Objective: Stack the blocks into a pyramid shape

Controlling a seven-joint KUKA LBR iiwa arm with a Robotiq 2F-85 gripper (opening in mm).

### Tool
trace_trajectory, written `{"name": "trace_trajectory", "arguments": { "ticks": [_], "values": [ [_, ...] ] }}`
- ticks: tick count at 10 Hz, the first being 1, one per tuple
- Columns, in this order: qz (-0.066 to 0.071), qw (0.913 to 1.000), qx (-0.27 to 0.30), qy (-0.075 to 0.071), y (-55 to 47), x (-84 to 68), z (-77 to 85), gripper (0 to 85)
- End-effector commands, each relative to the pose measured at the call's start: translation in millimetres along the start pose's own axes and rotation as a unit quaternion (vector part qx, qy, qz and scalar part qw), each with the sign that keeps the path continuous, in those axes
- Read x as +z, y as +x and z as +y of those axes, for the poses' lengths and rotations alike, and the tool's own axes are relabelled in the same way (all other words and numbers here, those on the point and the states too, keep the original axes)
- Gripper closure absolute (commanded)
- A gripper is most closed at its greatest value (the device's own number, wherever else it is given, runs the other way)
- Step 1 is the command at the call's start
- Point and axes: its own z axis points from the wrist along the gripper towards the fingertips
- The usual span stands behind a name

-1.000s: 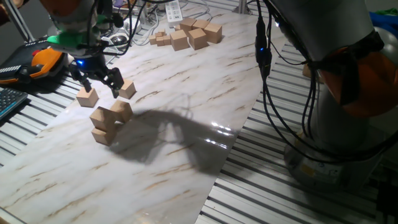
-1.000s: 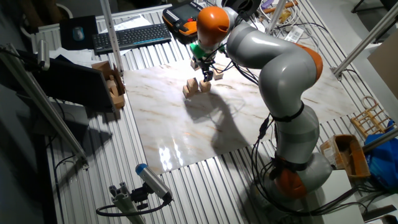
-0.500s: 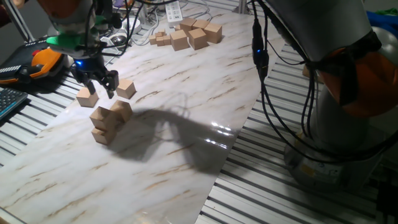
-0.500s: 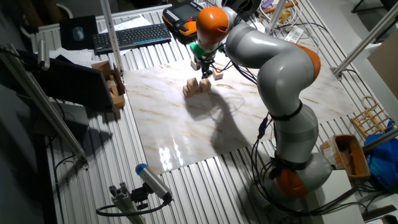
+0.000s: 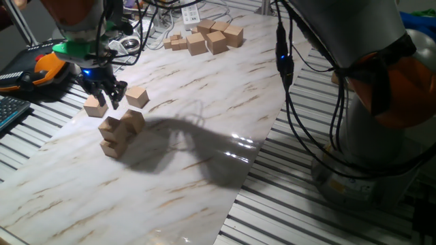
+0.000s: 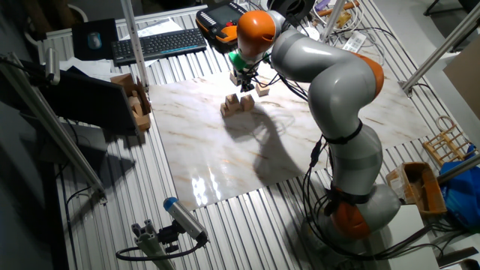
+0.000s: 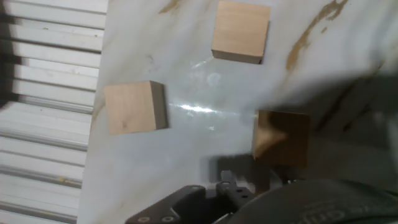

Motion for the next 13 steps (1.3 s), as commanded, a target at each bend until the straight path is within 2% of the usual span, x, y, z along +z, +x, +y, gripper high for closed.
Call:
{"name": "trace_trajectory", "arguments": {
  "ticks": [1, 2, 3, 6, 13],
  "values": [
    [0.002, 1.0000, -0.002, 0.005, 0.9, -0.3, 3.7, 85.0],
    [0.004, 0.9999, 0.000, 0.009, 0.6, -1.2, 10.5, 85.0],
    [-0.002, 0.9999, 0.002, 0.010, 0.4, -0.1, 14.9, 85.0],
    [-0.013, 0.9999, 0.009, 0.001, 0.3, 5.2, 26.6, 85.0],
    [-0.016, 0.9998, 0.014, 0.000, 2.2, 13.1, 38.1, 85.0]
  ]
}}
